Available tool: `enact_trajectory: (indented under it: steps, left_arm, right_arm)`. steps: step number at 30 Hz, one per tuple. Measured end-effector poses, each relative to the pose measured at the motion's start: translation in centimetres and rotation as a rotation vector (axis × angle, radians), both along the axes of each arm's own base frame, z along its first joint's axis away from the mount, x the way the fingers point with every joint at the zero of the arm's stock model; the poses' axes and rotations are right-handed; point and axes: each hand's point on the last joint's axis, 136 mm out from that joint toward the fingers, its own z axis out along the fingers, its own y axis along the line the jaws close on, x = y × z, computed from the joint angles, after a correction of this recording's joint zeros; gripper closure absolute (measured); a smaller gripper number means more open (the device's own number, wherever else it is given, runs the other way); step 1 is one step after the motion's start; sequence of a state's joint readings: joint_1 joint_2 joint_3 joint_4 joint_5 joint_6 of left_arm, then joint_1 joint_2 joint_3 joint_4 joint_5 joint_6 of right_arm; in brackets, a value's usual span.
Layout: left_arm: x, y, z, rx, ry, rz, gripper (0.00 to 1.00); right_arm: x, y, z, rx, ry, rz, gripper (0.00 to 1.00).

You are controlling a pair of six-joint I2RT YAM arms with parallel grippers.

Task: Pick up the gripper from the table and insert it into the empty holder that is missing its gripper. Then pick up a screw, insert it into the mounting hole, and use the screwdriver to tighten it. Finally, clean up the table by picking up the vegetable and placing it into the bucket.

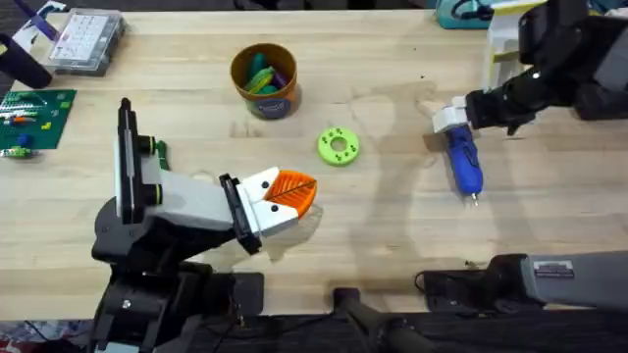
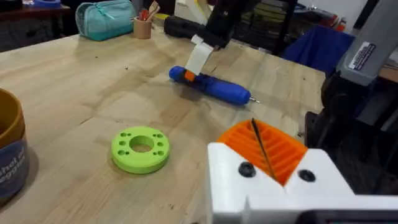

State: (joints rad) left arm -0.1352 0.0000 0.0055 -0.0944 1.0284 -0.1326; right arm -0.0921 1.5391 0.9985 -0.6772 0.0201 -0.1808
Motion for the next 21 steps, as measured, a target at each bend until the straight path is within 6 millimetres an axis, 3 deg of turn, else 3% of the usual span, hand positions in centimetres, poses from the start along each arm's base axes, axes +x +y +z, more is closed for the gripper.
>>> enact_trajectory:
  steps: [8,21]
  left_arm:
    - [0.0,0.0,0.0,0.0,0.0,0.0,0.994]
    - [0.0,0.0,0.0,0.0,0.0,0.0,0.994]
  right_arm:
    - [0.5,0.1,-3.2,0.012,0.068,0.02,0.01]
    - [0.4,0.1,-3.3,0.003,0.081,0.067,0.01]
